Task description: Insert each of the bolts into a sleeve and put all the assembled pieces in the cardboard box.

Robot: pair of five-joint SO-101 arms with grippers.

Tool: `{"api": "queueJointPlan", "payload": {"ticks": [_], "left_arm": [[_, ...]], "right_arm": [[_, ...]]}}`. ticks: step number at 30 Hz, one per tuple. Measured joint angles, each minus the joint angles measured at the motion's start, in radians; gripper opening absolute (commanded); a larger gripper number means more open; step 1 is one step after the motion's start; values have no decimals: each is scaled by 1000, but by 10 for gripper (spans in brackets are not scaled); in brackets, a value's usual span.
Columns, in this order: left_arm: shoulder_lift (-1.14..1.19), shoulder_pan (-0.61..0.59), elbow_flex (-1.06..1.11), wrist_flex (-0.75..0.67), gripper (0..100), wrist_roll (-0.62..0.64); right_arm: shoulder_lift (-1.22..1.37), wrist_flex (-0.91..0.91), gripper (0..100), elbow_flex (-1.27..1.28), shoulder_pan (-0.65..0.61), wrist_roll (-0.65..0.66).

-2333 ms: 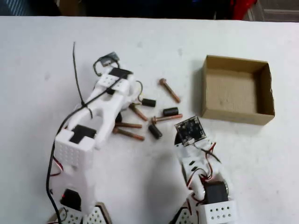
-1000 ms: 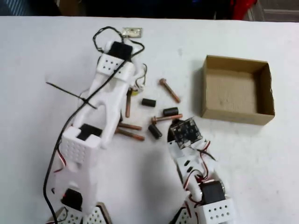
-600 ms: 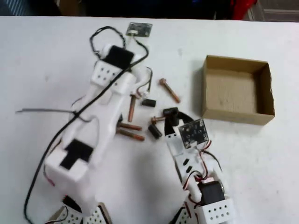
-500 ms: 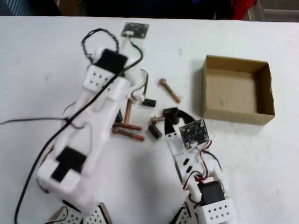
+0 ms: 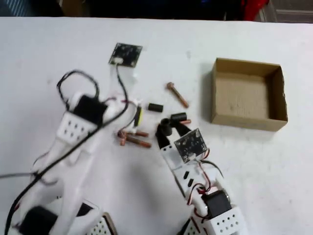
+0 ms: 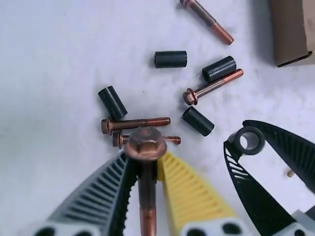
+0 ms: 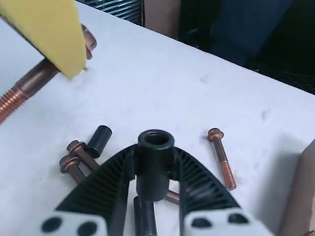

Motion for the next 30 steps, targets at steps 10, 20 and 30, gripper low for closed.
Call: {"api": "queueJointPlan", "payload": {"ticks": [10,20,30], "left_arm": [[-279,5,358,-397,23,-3],[-348,5,491,-677,23,-3],[-483,133,663,-1007,23,-2]], "right_arm": [[0,-3,18,0,0,-69],[0,-5,18,0,0,-250],[0,-29,18,0,0,-250]]}}
